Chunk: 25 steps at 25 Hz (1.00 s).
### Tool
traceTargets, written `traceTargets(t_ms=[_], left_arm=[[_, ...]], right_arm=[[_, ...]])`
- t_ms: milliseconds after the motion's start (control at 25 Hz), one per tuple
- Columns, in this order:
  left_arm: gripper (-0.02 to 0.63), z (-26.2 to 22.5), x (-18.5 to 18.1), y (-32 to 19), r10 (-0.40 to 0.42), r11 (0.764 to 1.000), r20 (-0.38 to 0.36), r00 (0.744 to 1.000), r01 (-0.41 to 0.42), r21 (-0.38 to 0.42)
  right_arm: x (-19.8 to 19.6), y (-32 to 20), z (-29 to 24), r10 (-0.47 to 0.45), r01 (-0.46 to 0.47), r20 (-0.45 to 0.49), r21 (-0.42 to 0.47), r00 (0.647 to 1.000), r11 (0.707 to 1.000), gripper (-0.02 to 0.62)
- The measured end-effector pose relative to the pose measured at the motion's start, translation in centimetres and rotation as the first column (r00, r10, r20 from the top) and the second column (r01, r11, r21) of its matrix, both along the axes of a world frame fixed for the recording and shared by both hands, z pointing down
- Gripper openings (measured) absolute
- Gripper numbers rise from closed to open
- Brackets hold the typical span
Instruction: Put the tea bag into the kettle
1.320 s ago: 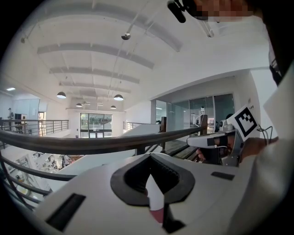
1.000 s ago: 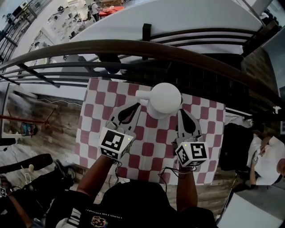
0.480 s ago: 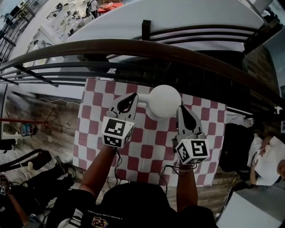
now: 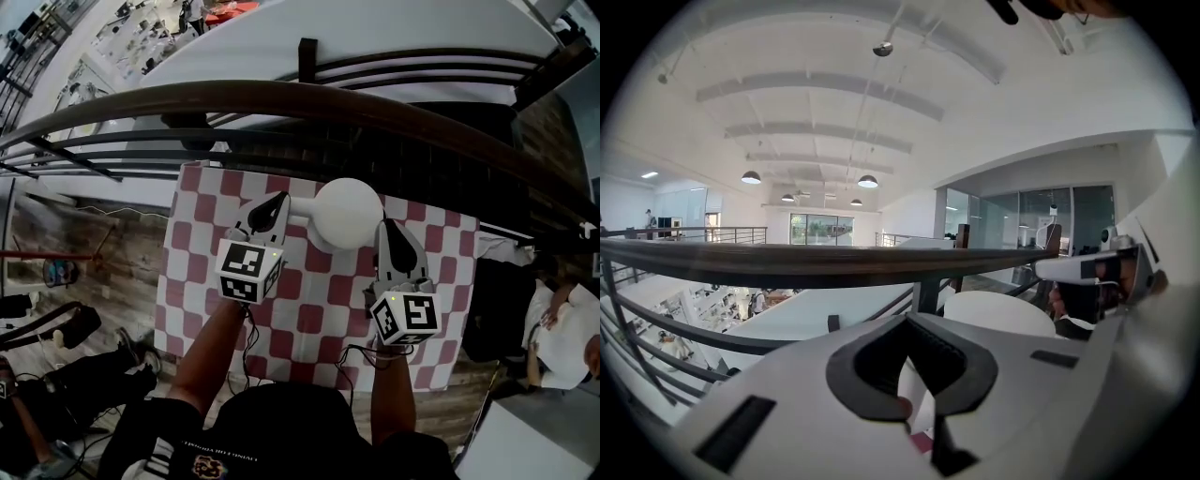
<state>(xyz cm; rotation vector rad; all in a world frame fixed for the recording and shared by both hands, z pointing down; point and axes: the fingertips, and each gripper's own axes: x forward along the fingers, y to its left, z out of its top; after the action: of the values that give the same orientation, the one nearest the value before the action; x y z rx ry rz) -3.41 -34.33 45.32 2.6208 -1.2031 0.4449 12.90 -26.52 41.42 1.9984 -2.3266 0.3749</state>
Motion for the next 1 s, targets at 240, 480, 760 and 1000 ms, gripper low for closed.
traceTargets(t_ms=[240,480,760,1000], left_arm=[[-0.002,0.4,-0.1,-0.1,0.008,1.0,0.007,1.0,-0.008,-0.009],[-0.002,0.6,0.0,-0.1,0.007,1.0,0.003,1.0,-0.007,-0.007],[-0.002,0.7,0.0,0.0,0.003,1.0,-0.005,1.0,-0.003,-0.008],[-0.002,0.5,0.0,0.0,-0.001,1.0,-0.011,1.0,0.001,-0.009]], right_arm=[[0.5,0.0,0.4,0.033,-0.033,0.023,-0.013,0.999,0.999,0.026],[1.1,-0.1,2.1,0.063,-0.053,0.161,-0.065,0.985,0.996,0.098],[0.9,0.0,4.4,0.088,-0.047,0.346,-0.124,0.934,0.991,0.126],[-0.1,-0.5,1.9,0.044,-0.028,0.31,-0.055,0.95,0.998,0.129]])
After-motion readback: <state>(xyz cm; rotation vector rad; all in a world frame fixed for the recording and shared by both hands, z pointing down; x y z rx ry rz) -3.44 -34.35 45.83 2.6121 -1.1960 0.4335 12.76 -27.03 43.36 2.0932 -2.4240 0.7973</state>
